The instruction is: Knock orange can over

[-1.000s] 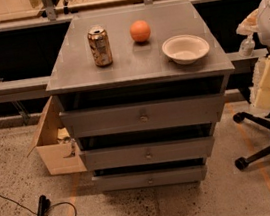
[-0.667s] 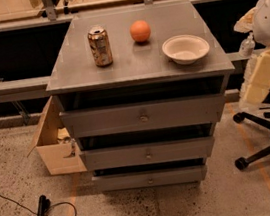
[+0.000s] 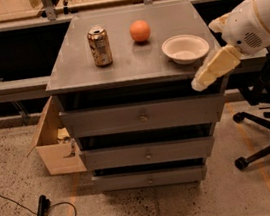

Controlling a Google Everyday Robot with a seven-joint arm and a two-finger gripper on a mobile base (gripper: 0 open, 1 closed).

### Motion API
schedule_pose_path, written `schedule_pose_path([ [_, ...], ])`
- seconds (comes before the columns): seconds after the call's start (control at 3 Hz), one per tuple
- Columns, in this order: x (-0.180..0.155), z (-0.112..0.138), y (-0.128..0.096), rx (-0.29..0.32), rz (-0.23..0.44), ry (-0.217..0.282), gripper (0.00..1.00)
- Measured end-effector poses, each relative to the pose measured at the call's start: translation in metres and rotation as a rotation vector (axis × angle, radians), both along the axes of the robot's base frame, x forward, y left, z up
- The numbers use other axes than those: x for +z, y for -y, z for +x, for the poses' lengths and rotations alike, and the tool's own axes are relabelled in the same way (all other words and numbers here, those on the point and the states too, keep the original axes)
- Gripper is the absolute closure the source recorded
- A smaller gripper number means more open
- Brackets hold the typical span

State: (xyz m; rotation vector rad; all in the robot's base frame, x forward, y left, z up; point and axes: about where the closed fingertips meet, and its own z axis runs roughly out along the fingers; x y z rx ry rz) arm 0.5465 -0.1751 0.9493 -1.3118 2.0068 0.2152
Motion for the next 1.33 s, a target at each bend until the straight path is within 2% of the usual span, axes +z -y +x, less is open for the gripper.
schedule_pose_path([
  [0.33, -0.008, 0.049, -0.027, 0.021, 0.213, 0.084, 0.00],
  [0.67, -0.011, 0.090, -0.062, 0.068, 0.358, 0.161, 0.00],
  [1.0, -0.010, 0.123, -0.096, 0.069, 0.424, 0.197, 0.00],
  [1.33, -0.009, 0.127, -0.103, 0.068, 0.430, 0.201, 0.00],
])
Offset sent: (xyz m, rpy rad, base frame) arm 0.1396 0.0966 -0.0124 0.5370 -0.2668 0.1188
